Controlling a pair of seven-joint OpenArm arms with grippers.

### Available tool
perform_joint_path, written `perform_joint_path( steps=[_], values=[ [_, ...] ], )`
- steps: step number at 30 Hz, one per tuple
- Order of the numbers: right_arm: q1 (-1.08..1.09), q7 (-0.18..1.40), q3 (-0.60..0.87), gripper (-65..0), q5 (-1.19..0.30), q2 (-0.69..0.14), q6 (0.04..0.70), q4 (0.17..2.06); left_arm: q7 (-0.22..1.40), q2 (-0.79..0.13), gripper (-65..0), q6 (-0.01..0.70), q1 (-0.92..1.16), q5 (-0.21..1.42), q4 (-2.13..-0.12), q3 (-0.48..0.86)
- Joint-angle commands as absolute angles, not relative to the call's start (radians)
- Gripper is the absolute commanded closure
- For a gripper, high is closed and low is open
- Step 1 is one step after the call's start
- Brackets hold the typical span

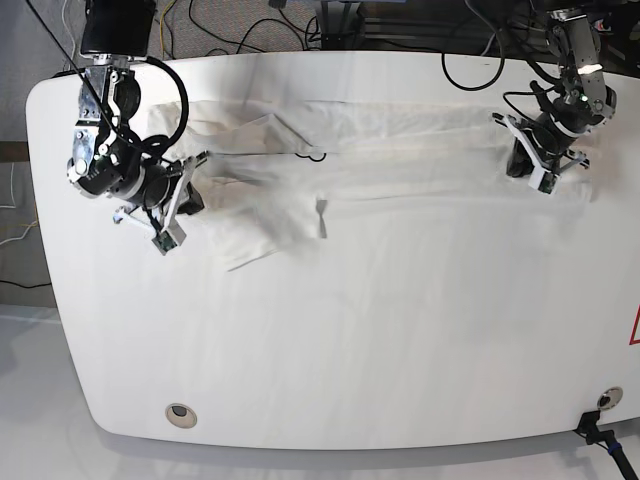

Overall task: Fold the T-shirt properly
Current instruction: 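Move both grippers onto the folded shirt and pinch the fabric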

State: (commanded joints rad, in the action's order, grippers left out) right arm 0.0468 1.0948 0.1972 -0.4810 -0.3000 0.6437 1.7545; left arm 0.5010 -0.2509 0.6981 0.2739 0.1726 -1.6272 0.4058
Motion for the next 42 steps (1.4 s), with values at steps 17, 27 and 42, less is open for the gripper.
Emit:
perform_joint_path(
  steps=[17, 27, 42],
  values=[
    [0.320, 0.931, 0.199, -27.5, -0.483, -0.263, 0.651, 1.218, 0.501, -0.252, -19.9, 0.698, 0.225, 0.173, -1.675, 0.440],
    [0.303, 0.905, 0.197, -27.5, -0.481, -0.257, 0.651, 1.208, 0.501, -0.252, -19.9, 0.698, 0.229, 0.174, -1.695, 0.440],
    [0.254, 0.905, 0.194, -27.4, -0.479, -0.222, 0.647, 1.208, 0.501, -0.254, -19.9, 0.698, 0.232, 0.173, -1.695, 0.440]
  ],
)
